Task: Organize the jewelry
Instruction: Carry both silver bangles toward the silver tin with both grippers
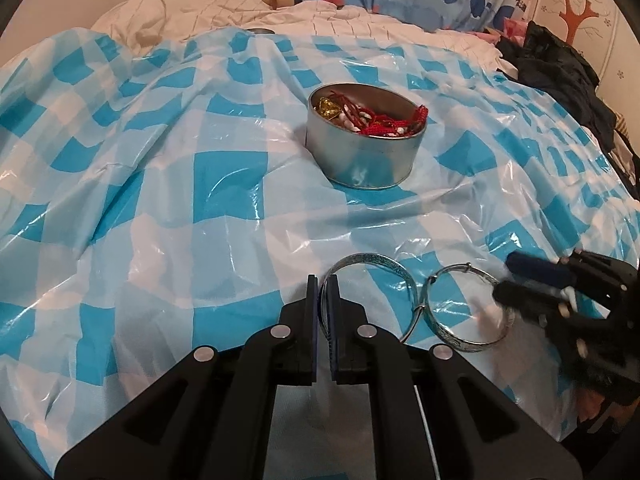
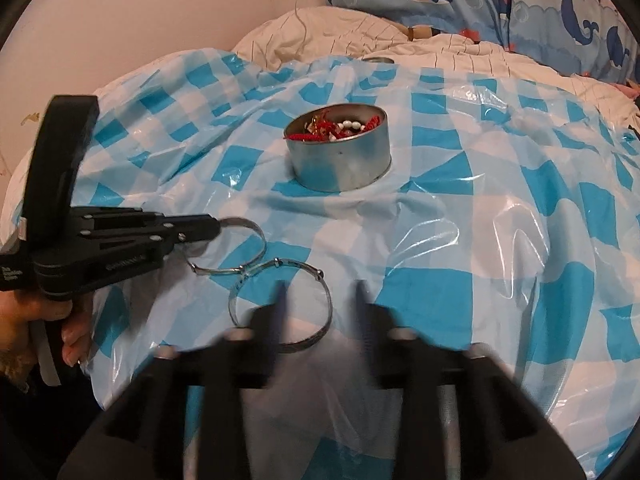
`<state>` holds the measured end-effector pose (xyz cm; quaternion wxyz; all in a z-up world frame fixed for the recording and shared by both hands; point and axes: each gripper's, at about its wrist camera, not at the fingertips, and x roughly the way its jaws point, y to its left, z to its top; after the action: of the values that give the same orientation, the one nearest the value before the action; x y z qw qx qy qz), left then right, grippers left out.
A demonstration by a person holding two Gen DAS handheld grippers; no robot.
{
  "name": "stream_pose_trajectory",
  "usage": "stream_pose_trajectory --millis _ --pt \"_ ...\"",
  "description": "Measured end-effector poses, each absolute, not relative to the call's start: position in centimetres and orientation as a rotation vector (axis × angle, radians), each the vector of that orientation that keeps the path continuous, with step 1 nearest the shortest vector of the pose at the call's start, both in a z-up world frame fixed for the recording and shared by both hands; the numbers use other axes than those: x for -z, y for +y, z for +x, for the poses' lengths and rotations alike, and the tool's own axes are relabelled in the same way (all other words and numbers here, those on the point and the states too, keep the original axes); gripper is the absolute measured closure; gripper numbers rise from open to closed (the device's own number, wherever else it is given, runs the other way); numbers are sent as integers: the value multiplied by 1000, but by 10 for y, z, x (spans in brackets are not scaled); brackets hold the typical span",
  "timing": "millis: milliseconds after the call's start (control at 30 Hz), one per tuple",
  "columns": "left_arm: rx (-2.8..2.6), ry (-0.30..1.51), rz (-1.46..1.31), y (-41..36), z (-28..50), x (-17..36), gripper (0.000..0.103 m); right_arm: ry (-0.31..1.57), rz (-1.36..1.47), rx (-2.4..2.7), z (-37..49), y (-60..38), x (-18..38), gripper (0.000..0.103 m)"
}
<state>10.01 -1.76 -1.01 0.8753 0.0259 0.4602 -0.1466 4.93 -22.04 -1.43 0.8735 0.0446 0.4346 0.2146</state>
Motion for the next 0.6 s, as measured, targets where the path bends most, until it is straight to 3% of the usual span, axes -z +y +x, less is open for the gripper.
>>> stream_pose_trajectory --millis 100,300,600 --pt "304 974 76 -21 102 16 99 926 69 -463 49 -214 19 66" --pt "308 980 91 -24 102 16 100 920 10 -443 47 -208 22 99" --pt "366 918 -60 -7 99 -10 100 815 89 -433 44 -226 1 99"
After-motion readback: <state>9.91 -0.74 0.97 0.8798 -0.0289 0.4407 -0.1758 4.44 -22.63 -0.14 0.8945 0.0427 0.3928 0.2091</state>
